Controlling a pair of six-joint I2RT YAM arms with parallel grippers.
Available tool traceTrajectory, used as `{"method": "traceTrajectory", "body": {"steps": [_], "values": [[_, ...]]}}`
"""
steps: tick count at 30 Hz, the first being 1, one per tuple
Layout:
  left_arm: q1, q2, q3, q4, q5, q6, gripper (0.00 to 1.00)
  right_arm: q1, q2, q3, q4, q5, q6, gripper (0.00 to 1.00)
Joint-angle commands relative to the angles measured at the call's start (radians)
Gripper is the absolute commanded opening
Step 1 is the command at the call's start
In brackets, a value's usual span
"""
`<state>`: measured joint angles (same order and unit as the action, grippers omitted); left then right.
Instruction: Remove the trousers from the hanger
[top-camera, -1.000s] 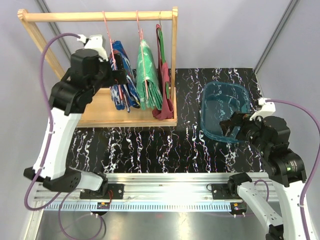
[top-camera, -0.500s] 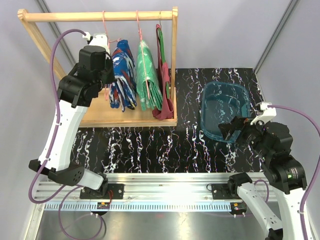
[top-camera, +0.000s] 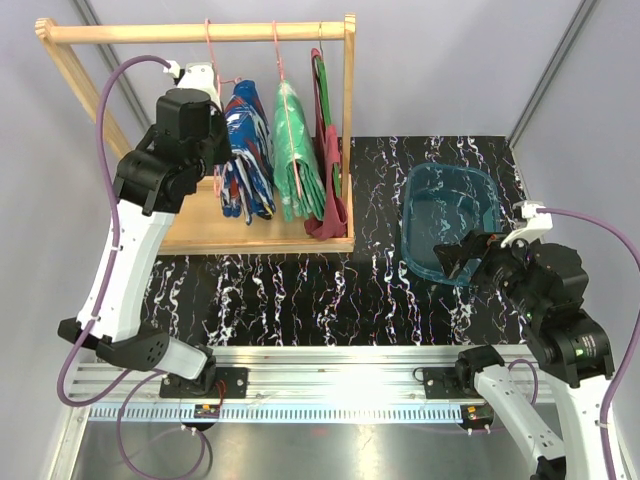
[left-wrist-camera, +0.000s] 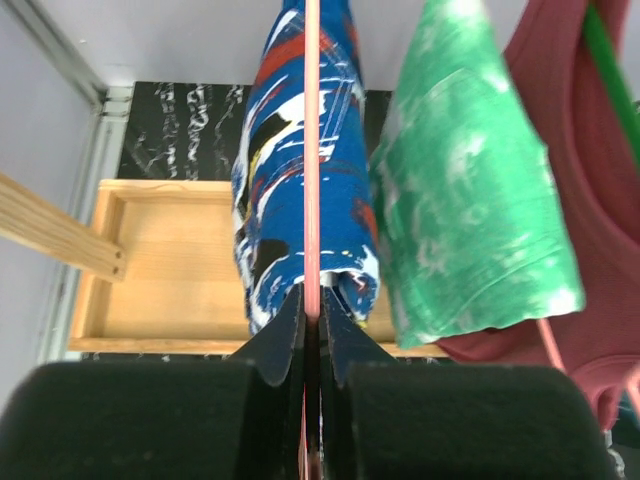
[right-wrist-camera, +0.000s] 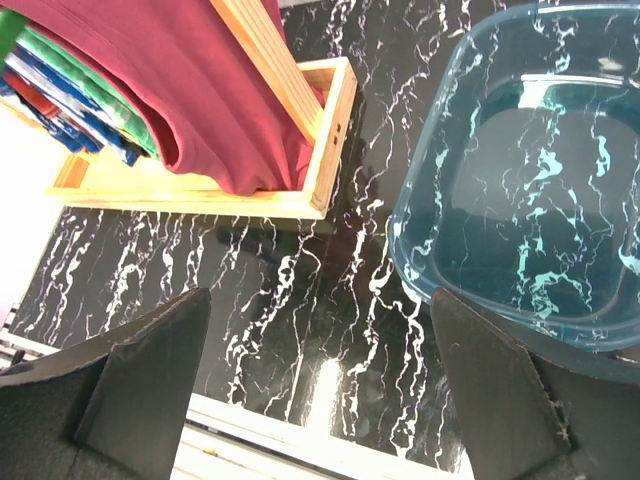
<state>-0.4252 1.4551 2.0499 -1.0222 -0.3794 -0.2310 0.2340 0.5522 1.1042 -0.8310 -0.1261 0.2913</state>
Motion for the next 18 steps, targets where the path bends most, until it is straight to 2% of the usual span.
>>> {"method": "traceTrajectory", "body": {"steps": [1,9,18], "values": [[0.000,-0.078,-0.003,0.226,0.034,-0.031,0.00,0.004,0.017,0.065,0.059,-0.032,-0.015,1.00],[0.000,-0.090,0.059,0.321,0.020,-0.031,0.00,0.004,0.025,0.124,0.056,-0.073,-0.041,1.00],[0.000,-0.047,0.159,0.358,0.034,-0.025,0.00,0.004,0.149,0.267,0.044,-0.106,-0.089,0.99]]}}
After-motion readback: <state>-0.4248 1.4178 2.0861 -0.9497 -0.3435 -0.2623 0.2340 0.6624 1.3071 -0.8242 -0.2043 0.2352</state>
